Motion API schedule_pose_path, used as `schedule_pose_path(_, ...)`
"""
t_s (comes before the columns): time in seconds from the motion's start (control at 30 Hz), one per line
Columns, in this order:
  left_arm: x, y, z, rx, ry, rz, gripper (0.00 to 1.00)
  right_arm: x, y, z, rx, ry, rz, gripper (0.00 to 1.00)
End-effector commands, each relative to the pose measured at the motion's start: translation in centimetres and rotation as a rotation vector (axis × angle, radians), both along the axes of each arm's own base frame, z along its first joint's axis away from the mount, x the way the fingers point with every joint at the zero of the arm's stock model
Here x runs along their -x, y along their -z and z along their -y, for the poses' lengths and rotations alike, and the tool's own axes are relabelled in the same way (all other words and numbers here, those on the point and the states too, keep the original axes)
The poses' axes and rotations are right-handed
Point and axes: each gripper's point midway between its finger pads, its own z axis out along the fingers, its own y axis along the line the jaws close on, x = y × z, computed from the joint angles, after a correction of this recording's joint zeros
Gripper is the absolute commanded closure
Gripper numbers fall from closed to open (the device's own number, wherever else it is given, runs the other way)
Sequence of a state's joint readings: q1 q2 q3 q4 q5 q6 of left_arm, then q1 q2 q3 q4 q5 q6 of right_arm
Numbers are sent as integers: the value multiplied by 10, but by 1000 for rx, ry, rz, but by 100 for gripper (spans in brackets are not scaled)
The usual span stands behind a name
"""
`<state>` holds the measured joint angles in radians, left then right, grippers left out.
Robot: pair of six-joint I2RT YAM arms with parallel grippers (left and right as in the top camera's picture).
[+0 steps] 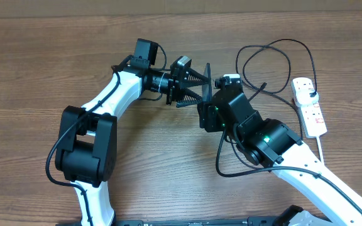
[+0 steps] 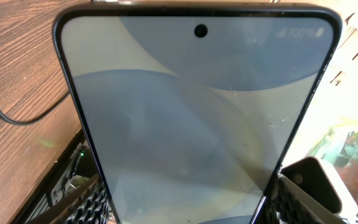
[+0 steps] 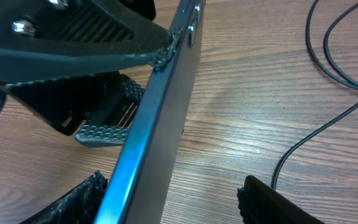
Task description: Plug charger to phone and switch on socket
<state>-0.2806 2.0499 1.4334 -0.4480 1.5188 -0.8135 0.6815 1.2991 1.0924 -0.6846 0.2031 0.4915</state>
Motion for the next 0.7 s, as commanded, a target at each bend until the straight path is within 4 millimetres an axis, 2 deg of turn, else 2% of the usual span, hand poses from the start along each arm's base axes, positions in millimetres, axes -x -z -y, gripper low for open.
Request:
schedule_pose_path(0.0, 0, -12, 0, 48, 24, 8, 76, -5, -11, -2, -17, 17, 32, 35)
schedule_pose_path(0.4, 0, -12, 0, 46, 24, 9, 76, -5, -6, -19, -53, -13, 14, 46)
schedule_pose_path(0.67, 0, -12, 0, 46, 24, 9, 76, -10, -2, -16, -20, 13, 31, 48)
